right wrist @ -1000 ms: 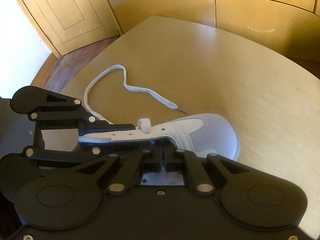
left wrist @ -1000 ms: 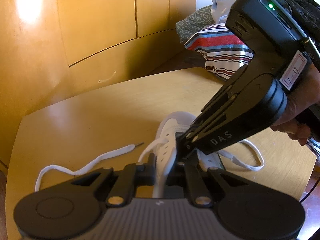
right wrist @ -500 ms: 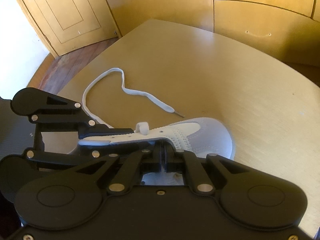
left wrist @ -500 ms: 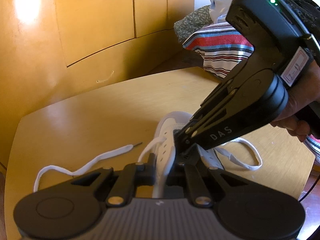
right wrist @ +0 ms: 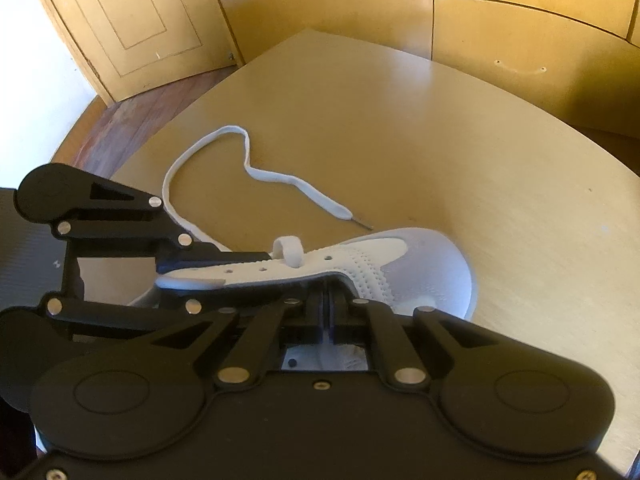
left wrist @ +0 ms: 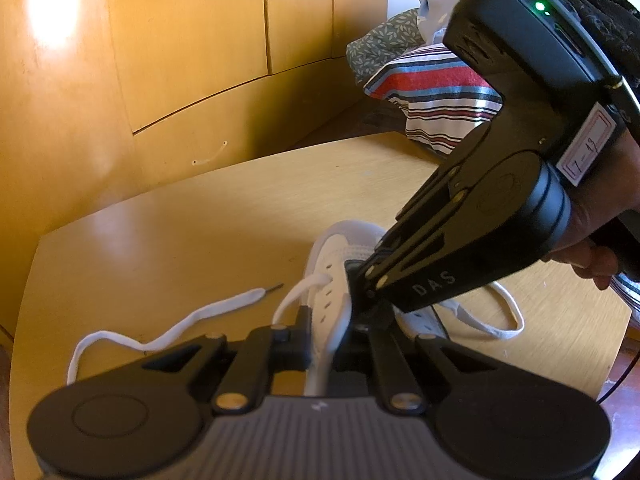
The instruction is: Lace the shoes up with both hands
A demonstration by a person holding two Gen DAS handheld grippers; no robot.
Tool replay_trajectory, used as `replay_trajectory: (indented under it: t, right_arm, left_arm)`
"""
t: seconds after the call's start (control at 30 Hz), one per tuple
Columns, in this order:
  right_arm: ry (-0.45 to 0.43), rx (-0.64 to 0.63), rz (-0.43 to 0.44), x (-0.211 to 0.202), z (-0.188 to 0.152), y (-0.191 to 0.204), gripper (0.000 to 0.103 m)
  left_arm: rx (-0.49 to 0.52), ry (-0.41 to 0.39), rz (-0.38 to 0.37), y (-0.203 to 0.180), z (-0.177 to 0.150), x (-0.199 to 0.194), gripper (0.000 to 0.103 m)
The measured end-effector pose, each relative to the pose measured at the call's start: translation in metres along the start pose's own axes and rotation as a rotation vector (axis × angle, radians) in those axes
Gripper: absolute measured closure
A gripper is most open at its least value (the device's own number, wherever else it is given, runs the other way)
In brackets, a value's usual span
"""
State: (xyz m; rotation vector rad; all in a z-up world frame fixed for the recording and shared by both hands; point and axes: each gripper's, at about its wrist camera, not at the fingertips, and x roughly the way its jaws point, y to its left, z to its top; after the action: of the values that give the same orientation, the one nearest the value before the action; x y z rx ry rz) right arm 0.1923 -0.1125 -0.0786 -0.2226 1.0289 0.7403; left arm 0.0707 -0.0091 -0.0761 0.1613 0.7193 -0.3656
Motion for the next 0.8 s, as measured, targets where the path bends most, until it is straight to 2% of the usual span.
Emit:
replay_trajectory:
  t: [0.07,0.4,0.8]
  right_arm:
    - [-0.004,0.009,0.005,-0.0008,-0.0001,-0.0013,0.101]
    - [-0.025,0.076,0.042,-0.0055,-0.0029,-0.0084,0.101]
    - [-0.036,0.068,0.017,-0.0059,-0.0035,-0.0022,0.100]
  left_arm:
    - [-0.008,0.002,0.009,-0.0086,0.0048,0.0022,0.094]
    - [-0.010,0.002,0.003,-0.0052,0.0047,0.0017,0.094]
    - [-0.006,0.003,-0.002,-0.0022,0.0024,0.0011,0.094]
